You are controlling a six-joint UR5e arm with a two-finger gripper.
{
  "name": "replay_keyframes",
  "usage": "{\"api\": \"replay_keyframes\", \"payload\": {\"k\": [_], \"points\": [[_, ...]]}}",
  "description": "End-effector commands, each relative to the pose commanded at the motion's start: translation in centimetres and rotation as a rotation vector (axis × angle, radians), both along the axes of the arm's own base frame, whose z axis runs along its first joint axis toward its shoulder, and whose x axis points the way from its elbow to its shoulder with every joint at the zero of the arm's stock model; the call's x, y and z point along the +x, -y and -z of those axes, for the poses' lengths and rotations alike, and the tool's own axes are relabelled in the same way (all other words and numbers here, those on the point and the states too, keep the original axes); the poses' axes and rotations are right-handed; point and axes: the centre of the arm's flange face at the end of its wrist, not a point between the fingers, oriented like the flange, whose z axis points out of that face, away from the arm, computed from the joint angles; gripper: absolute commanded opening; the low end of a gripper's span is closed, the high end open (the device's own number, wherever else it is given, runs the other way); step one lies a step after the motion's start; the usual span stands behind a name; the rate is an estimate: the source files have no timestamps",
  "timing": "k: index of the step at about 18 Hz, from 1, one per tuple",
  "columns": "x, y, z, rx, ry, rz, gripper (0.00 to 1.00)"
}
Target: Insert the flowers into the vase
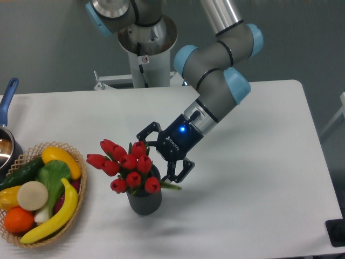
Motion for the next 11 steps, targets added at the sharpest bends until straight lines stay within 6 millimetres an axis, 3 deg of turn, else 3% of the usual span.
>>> {"api": "replay_keyframes", "payload": {"k": [3,11], "points": [[-0.2,0.4,-0.5,-0.016,-0.046,0.002,1.0],[-2.3,4.0,-7.8,-0.156,-0.322,-0.097,1.0]]}}
